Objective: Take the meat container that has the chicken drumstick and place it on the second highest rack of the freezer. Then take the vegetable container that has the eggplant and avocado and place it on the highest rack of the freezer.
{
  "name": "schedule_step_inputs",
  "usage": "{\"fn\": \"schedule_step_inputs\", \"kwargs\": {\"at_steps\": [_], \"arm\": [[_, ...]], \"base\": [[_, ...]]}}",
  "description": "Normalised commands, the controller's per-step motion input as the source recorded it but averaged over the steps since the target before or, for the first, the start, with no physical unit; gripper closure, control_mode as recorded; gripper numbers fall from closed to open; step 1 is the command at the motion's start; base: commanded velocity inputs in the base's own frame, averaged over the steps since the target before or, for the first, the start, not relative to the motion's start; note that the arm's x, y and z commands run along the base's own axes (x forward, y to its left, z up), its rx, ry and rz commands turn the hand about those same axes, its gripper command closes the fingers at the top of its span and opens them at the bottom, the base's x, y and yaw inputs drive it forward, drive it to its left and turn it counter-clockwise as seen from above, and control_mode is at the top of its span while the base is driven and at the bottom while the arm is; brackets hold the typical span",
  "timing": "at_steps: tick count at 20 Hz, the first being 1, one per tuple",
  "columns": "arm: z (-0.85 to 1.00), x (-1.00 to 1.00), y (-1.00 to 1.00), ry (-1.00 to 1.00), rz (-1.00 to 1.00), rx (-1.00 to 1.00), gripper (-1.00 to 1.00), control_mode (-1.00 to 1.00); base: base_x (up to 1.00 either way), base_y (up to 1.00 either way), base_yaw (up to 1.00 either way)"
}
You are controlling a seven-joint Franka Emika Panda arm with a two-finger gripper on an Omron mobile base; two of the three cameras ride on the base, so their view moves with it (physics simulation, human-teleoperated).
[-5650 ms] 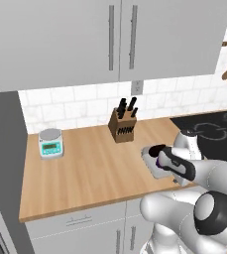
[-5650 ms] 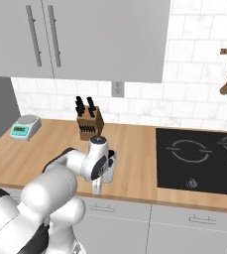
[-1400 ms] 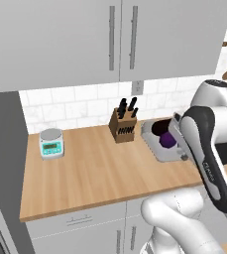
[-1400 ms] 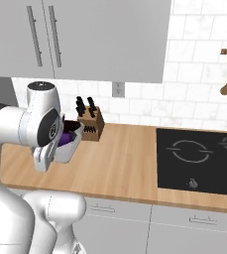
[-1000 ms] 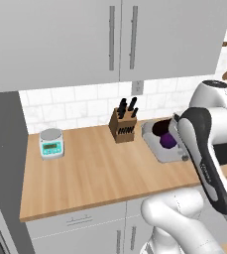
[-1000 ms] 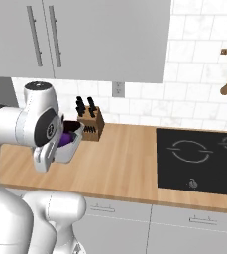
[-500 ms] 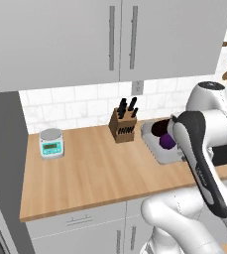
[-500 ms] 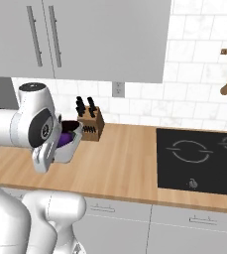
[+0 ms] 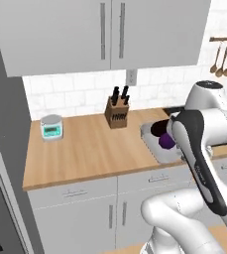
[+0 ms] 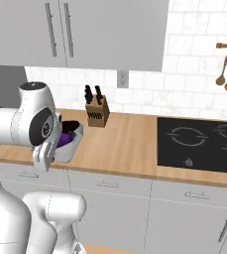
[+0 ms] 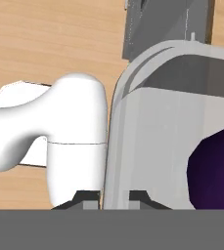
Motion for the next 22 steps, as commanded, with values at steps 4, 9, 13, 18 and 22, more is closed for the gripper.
{"fn": "schedule_step_inputs", "kwargs": {"at_steps": [4,9,13,18,22], "arm": [[0.0,0.0,0.0,0.0,0.0,0.0,1.0,1.0],[0.0,0.0,0.0,0.0,0.0,0.0,1.0,1.0],[0.0,0.0,0.0,0.0,0.0,0.0,1.0,1.0],[0.0,0.0,0.0,0.0,0.0,0.0,1.0,1.0],[0.0,0.0,0.0,0.0,0.0,0.0,1.0,1.0]], "base": [[-0.9,-0.16,0.52],[-0.41,-0.04,0.95],[-0.1,0.0,0.98],[0.03,0.0,0.94],[0.4,0.0,0.85]]}}
